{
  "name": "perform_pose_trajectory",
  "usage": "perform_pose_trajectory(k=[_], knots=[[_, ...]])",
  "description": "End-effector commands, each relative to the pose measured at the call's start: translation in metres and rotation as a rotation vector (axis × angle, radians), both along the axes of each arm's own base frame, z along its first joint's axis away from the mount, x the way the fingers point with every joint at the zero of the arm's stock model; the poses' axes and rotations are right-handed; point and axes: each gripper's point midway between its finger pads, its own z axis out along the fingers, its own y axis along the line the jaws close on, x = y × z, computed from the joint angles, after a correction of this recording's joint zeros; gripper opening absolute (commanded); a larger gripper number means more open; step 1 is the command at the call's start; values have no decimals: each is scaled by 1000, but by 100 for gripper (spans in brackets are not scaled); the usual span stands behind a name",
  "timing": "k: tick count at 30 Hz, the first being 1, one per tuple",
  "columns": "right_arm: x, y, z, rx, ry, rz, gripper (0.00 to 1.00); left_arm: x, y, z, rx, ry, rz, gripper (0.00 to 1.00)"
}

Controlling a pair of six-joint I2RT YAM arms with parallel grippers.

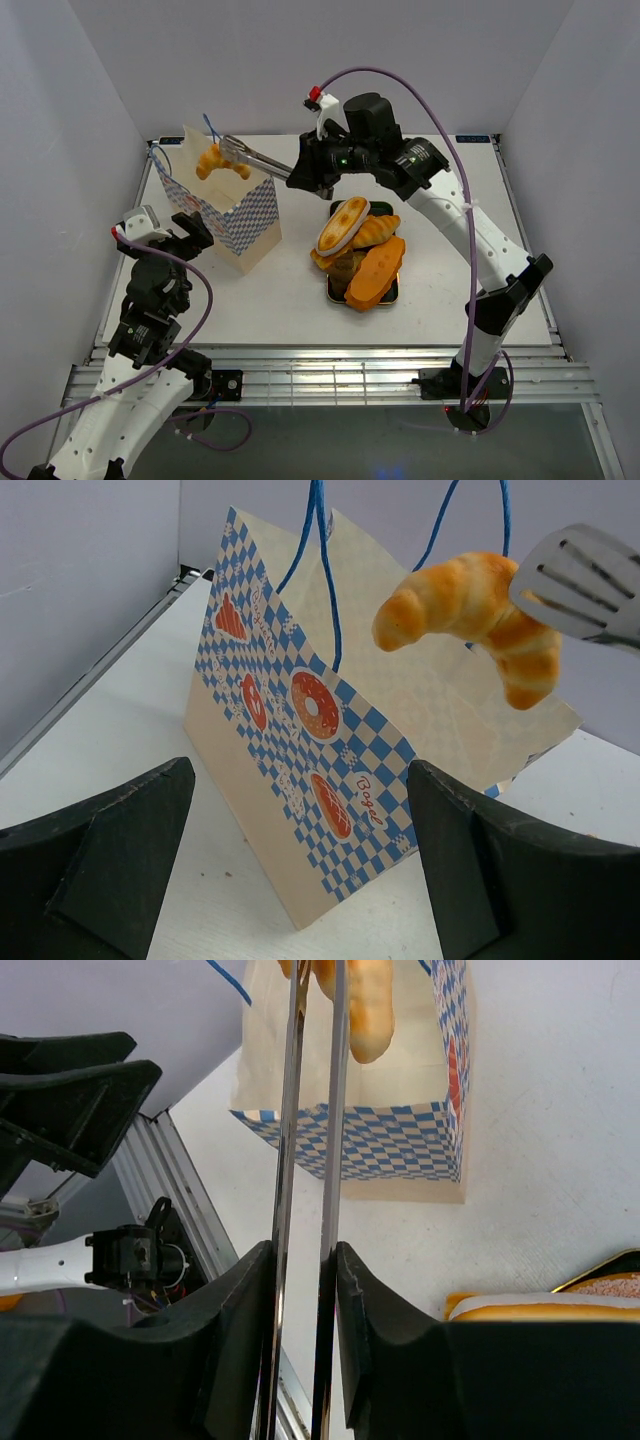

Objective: Place the fake bread into the paper bag

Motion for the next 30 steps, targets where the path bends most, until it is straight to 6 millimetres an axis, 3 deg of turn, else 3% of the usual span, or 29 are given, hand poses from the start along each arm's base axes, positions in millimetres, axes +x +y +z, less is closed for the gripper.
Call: perform_pose_trajectory(k=[1,4,14,18,22,24,27,28,29,30], knots=[[-3,3,51,102,-114,15,36,1,-1,0,-4,-1,-3,98],[-4,4,53,109,-112,23,40,1,-2,-1,-2,3,-6,98],[-7,0,61,113,-123,21,41,1,-3,-1,-2,3,-8,98],[-18,-9,78,138,-137,23,41,1,-3,-1,-1,4,-9,98],[-38,-30,103,167,-175,15,41,0,-4,0,-3,0,-15,98],[-42,-41,105,157,-183,-10,41,1,-4,0,-2,3,-17,98],[-51,-62,94,116,-175,-55,42,0,-4,1,-5,0,-16,98],[-60,-75,100,127,-192,-72,42,0,-3,1,-5,0,-12,98],[-60,-78,80,90,-158,-88,42,0,-3,1,-4,1,-11,98],[-58,-86,74,76,-158,-133,42,0,-3,2,-7,-2,-11,98]])
